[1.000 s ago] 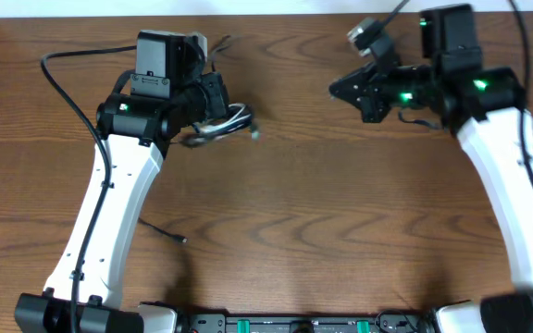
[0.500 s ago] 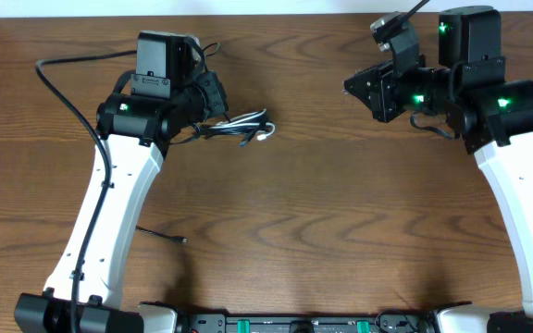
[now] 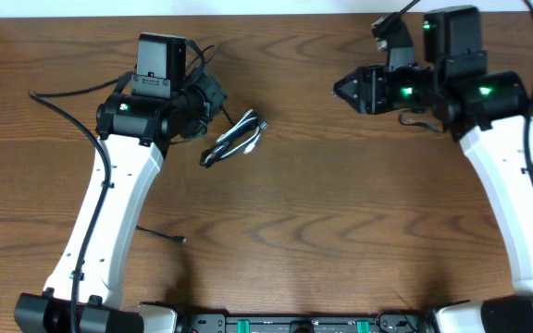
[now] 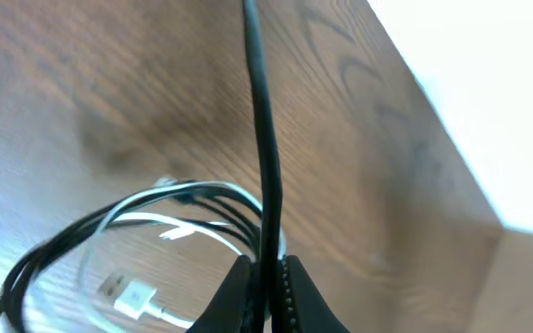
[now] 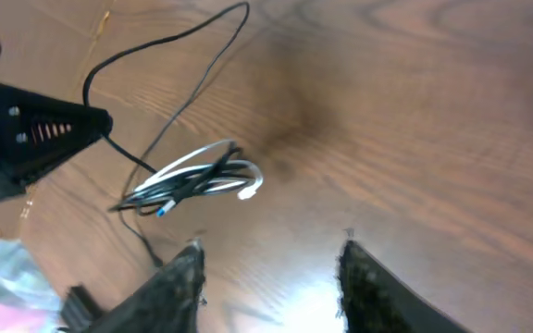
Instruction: Untangle cables
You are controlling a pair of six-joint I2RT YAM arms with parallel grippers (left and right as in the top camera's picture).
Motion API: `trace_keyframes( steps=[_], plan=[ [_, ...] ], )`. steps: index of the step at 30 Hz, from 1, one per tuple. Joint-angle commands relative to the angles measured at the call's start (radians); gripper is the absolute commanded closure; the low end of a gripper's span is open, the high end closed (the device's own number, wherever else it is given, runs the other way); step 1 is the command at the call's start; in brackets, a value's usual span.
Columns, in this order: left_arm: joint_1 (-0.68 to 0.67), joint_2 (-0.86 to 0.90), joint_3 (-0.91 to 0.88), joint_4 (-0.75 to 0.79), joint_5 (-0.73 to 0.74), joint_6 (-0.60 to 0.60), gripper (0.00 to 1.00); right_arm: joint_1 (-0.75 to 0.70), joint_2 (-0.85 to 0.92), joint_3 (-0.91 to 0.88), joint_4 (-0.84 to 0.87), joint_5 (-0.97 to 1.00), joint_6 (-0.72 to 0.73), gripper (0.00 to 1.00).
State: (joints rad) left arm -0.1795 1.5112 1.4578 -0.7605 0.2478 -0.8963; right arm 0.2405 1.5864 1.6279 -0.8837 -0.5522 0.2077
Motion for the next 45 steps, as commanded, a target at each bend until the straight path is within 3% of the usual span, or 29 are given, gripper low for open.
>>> trace_keyframes(
  steps=[1, 3, 8, 18, 24, 35, 45],
  plan=[
    [0.002, 0.0, 0.001, -0.002, -0.074, -0.239, 0.93, 0.055, 0.055, 0.005, 0.006, 0.0, 0.077, 0.48],
    [0.002, 0.0, 0.001, -0.002, -0.113, -0.307, 0.93, 0.087, 0.084, 0.005, 0.022, -0.005, 0.077, 0.41],
    [0.002, 0.0, 0.001, -0.005, -0.224, -0.434, 0.93, 0.161, 0.133, 0.005, 0.087, -0.007, 0.121, 0.36],
    [0.002, 0.0, 0.001, -0.005, -0.408, -0.658, 0.93, 0.306, 0.259, 0.005, 0.277, 0.027, 0.416, 0.33],
    [0.002, 0.0, 0.001, -0.006, -0.414, -0.673, 0.93, 0.365, 0.34, 0.005, 0.436, 0.021, 0.534, 0.36],
    [0.002, 0.0, 0.001, -0.006, -0.414, -0.673, 0.93, 0.418, 0.41, 0.005, 0.587, 0.035, 0.573, 0.41],
    [0.002, 0.0, 0.001, -0.006, -0.413, -0.673, 0.93, 0.447, 0.463, 0.005, 0.663, 0.055, 0.593, 0.55]
  ],
)
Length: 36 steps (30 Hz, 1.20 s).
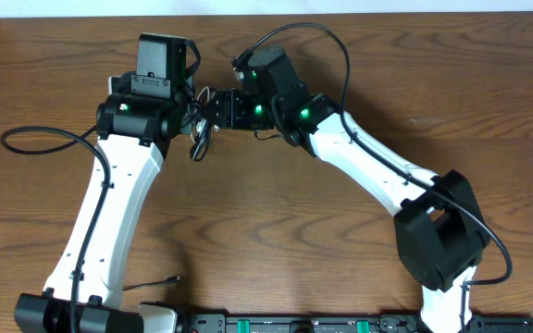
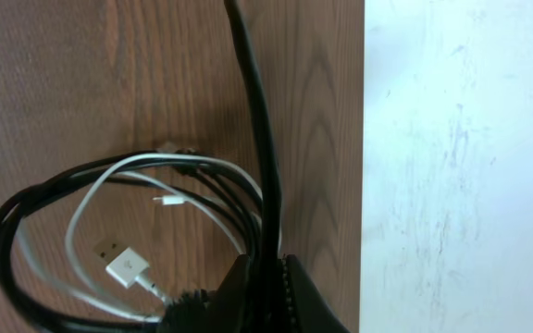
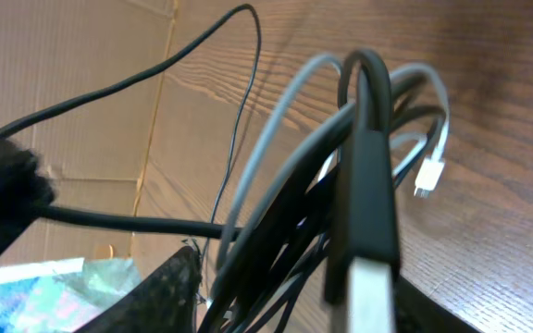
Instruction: Untangle cables
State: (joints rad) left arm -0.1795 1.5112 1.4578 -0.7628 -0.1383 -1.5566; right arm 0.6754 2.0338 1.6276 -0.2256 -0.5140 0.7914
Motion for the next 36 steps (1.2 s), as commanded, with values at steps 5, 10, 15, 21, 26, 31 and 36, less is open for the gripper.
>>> trace_keyframes(
  steps=[5, 10, 15, 21, 26, 31, 36],
  plan=[
    [0.002, 0.0, 0.001, -0.011, -0.027, -0.012, 0.93, 0.009, 0.03, 0.006, -0.016, 0.05, 0.003, 0.83],
    [0.002, -0.002, 0.001, -0.025, -0.027, 0.035, 0.93, -0.026, 0.03, 0.006, -0.109, 0.091, -0.048, 0.99],
    [0.002, -0.011, 0.001, 0.012, -0.027, 0.362, 0.93, -0.101, 0.025, 0.006, -0.212, 0.068, -0.175, 0.99],
    [0.005, -0.066, 0.002, 0.042, 0.019, 0.801, 0.93, -0.206, 0.02, 0.006, -0.343, 0.007, -0.364, 0.99],
    [0.033, -0.159, 0.002, 0.061, 0.106, 0.989, 0.93, -0.307, 0.02, 0.006, -0.472, 0.019, -0.474, 0.99],
    [0.074, -0.253, 0.002, 0.058, 0.142, 0.988, 0.93, -0.397, 0.02, 0.006, -0.569, 0.078, -0.518, 0.99],
    [0.114, -0.32, 0.002, 0.065, 0.18, 0.988, 0.93, -0.476, 0.021, 0.006, -0.635, 0.203, -0.535, 0.99]
  ],
)
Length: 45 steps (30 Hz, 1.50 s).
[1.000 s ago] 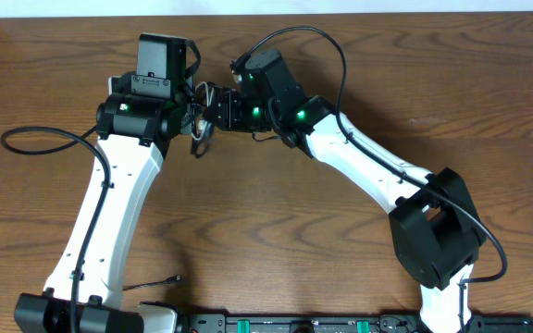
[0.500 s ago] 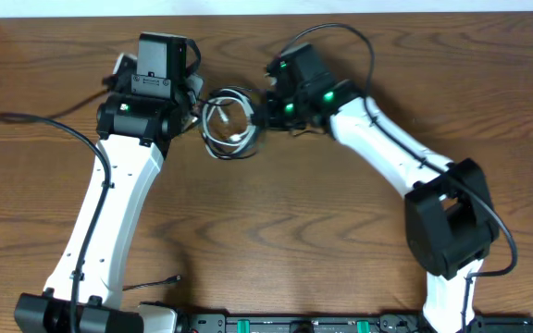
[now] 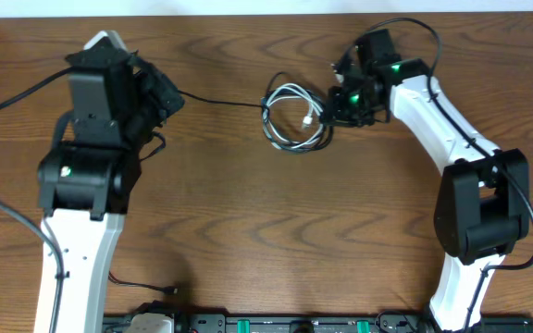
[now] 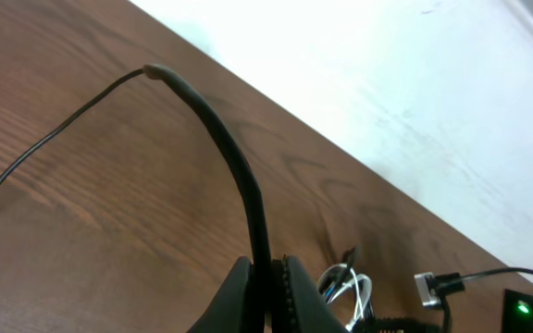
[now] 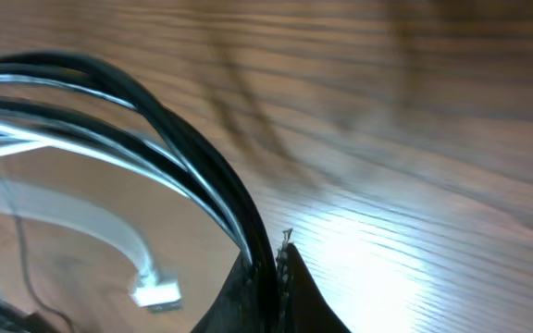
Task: Untangle cables
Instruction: 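Pull the bundle right with the right gripper while left holds black cable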
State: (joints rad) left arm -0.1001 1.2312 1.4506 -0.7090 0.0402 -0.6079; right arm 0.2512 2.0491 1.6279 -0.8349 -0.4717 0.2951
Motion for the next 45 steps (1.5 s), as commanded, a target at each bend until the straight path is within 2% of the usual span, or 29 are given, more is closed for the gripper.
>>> trace_keyframes(
  steps=[1, 13, 24, 27, 34, 39, 45],
  plan=[
    [0.041, -0.049, 0.009, 0.011, 0.002, 0.039, 0.93, -0.064, 0.005, 0.005, -0.034, 0.187, -0.039, 0.99],
    [0.147, -0.07, 0.009, 0.01, 0.024, 0.04, 0.93, -0.225, 0.005, 0.005, -0.055, 0.432, -0.039, 0.99],
    [0.232, -0.068, 0.009, 0.002, 0.023, 0.063, 0.93, -0.378, 0.006, 0.005, -0.03, 0.439, -0.161, 0.99],
    [0.257, -0.068, 0.009, -0.004, 0.023, 0.066, 0.93, -0.404, 0.006, 0.005, -0.021, 0.37, -0.249, 0.99],
    [0.285, -0.044, 0.009, -0.048, 0.055, 0.066, 0.93, -0.408, 0.006, 0.005, -0.038, -0.026, -0.444, 0.99],
    [0.284, 0.032, 0.008, -0.12, 0.237, 0.132, 0.93, -0.332, 0.006, 0.005, -0.076, -0.095, -0.449, 0.99],
    [0.284, 0.13, 0.008, -0.166, 0.407, 0.235, 0.92, -0.221, 0.004, 0.006, -0.093, -0.142, -0.419, 0.93]
  ],
)
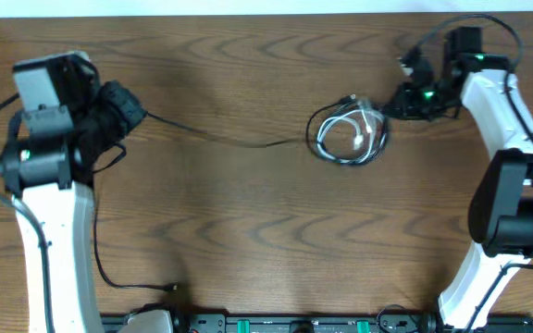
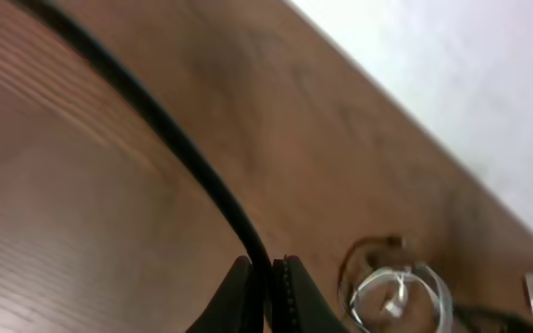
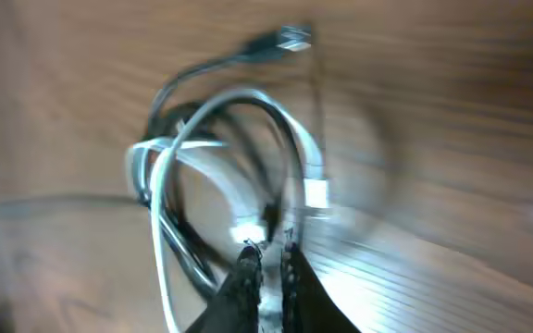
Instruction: Untangle cables
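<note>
A long black cable [image 1: 220,137] runs across the table from my left gripper [image 1: 130,109] to a loose coil of white and black cables [image 1: 354,129]. In the left wrist view the left gripper [image 2: 268,277] is shut on the black cable [image 2: 155,116], and the coil [image 2: 378,287] lies far off. At the coil's right edge my right gripper [image 1: 398,104] is shut on it. Seen from the right wrist, the right gripper [image 3: 268,264] pinches a strand, the coil [image 3: 158,199] spreads ahead, and a plug [image 3: 294,37] sticks out beyond.
A thin black lead ends in a plug [image 1: 169,289] near the front left edge. Another part of the cable hangs off the table's left side. The table's back edge [image 1: 248,13] meets a white surface.
My left gripper has moved further left with the black cable. My right gripper has moved right with the coil, so a longer stretch of black cable lies between them.
First my left gripper held the black cable beside the bundle while the right one stood open far to the right. Then the right gripper was at the bundle next to the left. After that the grippers were apart, each shut on cable, and now they are wider apart.
</note>
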You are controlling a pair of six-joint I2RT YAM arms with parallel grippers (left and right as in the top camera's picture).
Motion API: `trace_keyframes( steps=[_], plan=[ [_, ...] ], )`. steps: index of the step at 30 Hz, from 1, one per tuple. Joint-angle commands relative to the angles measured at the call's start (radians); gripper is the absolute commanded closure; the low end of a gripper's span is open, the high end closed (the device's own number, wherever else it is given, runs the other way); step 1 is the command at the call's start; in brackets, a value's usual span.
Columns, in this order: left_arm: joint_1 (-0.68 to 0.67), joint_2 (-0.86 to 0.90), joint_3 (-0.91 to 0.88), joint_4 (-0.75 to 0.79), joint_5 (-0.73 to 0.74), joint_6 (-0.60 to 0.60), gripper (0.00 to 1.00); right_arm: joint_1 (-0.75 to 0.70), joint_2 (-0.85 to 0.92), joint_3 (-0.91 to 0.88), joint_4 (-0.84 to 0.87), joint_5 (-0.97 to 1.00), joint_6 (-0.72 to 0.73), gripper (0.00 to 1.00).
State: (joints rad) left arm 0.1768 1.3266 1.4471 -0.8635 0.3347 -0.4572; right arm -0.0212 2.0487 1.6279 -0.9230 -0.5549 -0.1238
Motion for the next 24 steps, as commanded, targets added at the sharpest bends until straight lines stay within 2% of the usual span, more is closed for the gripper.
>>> trace_keyframes(
  steps=[1, 7, 11, 13, 19, 24],
  plan=[
    [0.007, 0.047, 0.012, -0.015, 0.123, 0.091, 0.92, 0.07, 0.003, 0.006, -0.005, -0.06, 0.008, 0.93],
    [-0.009, 0.092, 0.012, -0.029, 0.148, 0.125, 0.85, 0.124, -0.011, 0.006, -0.004, -0.009, 0.084, 0.93],
    [-0.039, 0.106, 0.012, -0.03, 0.145, 0.147, 0.84, 0.118, -0.016, 0.006, 0.006, 0.041, 0.124, 0.82],
    [-0.05, 0.109, 0.012, -0.029, 0.139, 0.147, 0.84, 0.118, -0.016, 0.006, 0.004, 0.041, 0.124, 0.71],
    [-0.063, 0.111, 0.012, -0.031, 0.11, 0.146, 0.84, 0.118, -0.037, 0.008, -0.012, 0.049, 0.132, 0.54],
    [-0.135, 0.123, 0.012, -0.029, 0.11, 0.146, 0.84, 0.113, -0.102, 0.008, -0.029, 0.146, 0.206, 0.51]
  ],
)
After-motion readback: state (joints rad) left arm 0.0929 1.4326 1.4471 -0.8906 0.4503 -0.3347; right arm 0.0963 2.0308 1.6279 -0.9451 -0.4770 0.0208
